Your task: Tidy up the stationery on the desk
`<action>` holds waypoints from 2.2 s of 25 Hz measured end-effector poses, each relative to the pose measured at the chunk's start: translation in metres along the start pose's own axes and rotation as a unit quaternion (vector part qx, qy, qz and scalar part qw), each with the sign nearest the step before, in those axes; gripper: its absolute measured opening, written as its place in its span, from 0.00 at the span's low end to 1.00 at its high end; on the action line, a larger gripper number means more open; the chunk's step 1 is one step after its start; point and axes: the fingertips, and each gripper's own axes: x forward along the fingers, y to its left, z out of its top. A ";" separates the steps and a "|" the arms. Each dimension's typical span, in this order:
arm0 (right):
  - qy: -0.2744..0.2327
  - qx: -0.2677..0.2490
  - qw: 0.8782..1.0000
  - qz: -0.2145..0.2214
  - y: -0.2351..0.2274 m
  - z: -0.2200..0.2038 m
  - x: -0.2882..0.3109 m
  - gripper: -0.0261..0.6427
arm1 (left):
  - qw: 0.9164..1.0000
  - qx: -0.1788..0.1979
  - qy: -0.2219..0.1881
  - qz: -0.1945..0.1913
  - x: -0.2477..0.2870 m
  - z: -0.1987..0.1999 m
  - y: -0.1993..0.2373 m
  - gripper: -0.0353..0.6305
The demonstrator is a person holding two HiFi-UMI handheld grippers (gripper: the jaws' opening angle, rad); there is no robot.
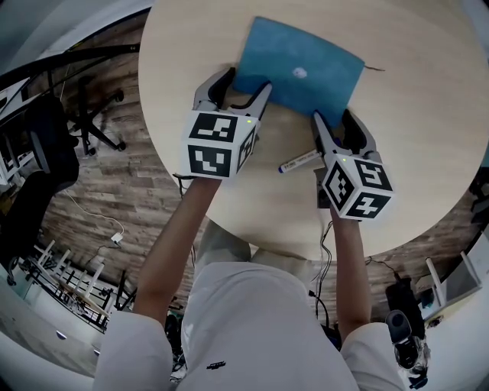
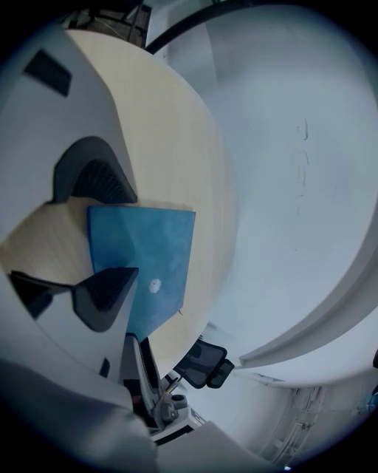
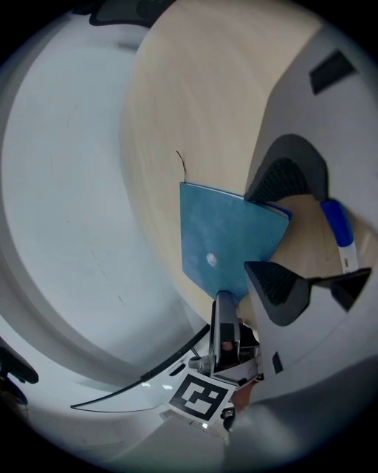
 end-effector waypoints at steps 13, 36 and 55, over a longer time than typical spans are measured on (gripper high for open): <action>-0.022 0.005 0.999 -0.049 -0.011 0.008 -0.009 0.22 | 0.999 0.010 -0.029 0.039 -0.020 0.007 0.014 0.17; -0.041 0.007 0.999 -0.020 -0.026 0.005 -0.040 0.17 | 0.999 -0.011 -0.021 0.032 -0.069 -0.030 -0.037 0.15; -0.011 -0.081 0.997 0.011 -0.033 -0.014 -0.057 0.16 | 0.999 -0.036 0.022 0.024 -0.100 -0.103 -0.093 0.13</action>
